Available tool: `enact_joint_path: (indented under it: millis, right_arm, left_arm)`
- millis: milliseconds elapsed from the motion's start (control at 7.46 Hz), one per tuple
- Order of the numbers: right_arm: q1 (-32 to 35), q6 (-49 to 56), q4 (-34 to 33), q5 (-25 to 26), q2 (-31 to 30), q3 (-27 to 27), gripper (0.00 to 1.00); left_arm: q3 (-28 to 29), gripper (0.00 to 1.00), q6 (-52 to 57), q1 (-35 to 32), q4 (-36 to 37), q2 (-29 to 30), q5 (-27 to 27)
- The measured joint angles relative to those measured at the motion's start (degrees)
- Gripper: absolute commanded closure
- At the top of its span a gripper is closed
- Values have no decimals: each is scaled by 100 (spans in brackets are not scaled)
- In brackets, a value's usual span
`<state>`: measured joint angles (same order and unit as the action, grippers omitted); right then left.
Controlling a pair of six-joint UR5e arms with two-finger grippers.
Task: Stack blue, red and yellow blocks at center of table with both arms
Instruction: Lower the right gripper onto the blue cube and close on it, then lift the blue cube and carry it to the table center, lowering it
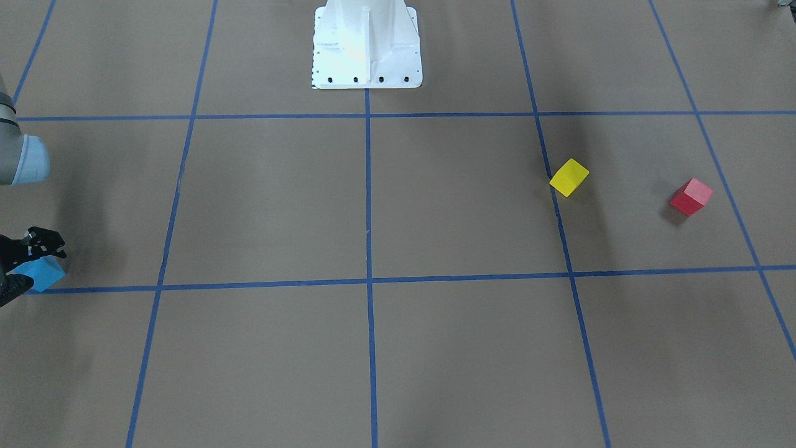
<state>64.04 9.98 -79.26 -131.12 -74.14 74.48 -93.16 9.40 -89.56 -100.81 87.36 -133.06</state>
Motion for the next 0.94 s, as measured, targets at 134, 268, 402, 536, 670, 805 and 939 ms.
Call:
enact_joint_path:
  millis: [134, 268, 402, 536, 670, 805, 939]
  right_arm:
    - [30, 3, -6, 4, -2, 0, 100]
    - [115, 3, -11, -4, -6, 5, 100]
    - [273, 4, -49, -54, -9, 32, 100]
    - [488, 6, -158, -168, -7, 96, 100]
    - [707, 9, -364, -312, 10, 230, 100]
    - [851, 9, -745, -431, 98, 449, 100]
    - [927, -5, -1350, -496, 372, 702, 100]
  left_arm:
    - [0, 0, -2, 0, 0, 1, 0]
    - [-3, 0, -6, 0, 0, 1, 0]
    - [-9, 0, -8, 0, 0, 1, -3]
    - [-13, 0, -8, 0, 0, 1, -6]
    - [-15, 0, -9, 0, 0, 1, -10]
    - [-17, 0, -7, 0, -4, 1, -19]
    - [-39, 0, -3, 0, -14, -1, -28]
